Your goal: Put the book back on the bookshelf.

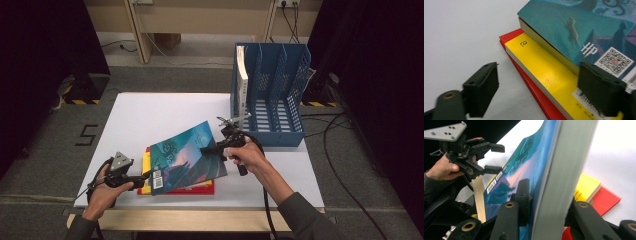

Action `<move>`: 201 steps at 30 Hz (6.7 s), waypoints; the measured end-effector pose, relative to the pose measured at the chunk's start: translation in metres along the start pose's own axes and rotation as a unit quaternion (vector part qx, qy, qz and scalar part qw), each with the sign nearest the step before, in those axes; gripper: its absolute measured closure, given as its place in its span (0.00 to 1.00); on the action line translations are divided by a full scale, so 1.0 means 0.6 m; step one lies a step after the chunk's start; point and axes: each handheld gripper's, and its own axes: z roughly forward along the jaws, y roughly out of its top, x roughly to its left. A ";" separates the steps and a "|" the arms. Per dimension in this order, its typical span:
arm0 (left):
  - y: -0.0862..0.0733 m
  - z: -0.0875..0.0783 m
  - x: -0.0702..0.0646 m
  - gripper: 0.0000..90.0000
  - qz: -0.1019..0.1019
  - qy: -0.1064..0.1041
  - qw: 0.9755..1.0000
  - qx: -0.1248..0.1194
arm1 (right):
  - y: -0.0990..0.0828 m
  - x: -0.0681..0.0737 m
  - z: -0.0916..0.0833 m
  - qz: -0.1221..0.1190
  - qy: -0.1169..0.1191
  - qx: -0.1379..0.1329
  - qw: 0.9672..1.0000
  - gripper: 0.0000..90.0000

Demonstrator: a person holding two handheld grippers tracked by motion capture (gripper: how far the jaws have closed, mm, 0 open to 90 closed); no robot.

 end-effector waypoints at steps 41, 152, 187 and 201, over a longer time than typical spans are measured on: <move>-0.036 0.022 0.068 0.16 -0.059 0.066 0.995 0.049 | 0.086 0.087 -0.233 -0.105 -0.262 0.136 0.950 0.81; -0.038 0.024 0.067 0.14 -0.058 0.066 0.995 0.044 | 0.322 -0.084 -0.337 0.031 -0.433 0.070 0.898 0.82; -0.038 0.024 0.067 0.14 -0.059 0.066 0.995 0.044 | 0.303 -0.211 -0.249 0.087 -0.418 0.025 0.904 0.80; -0.038 0.024 0.067 0.14 -0.058 0.067 0.995 0.043 | 0.275 -0.174 -0.279 0.057 -0.390 0.039 0.918 0.72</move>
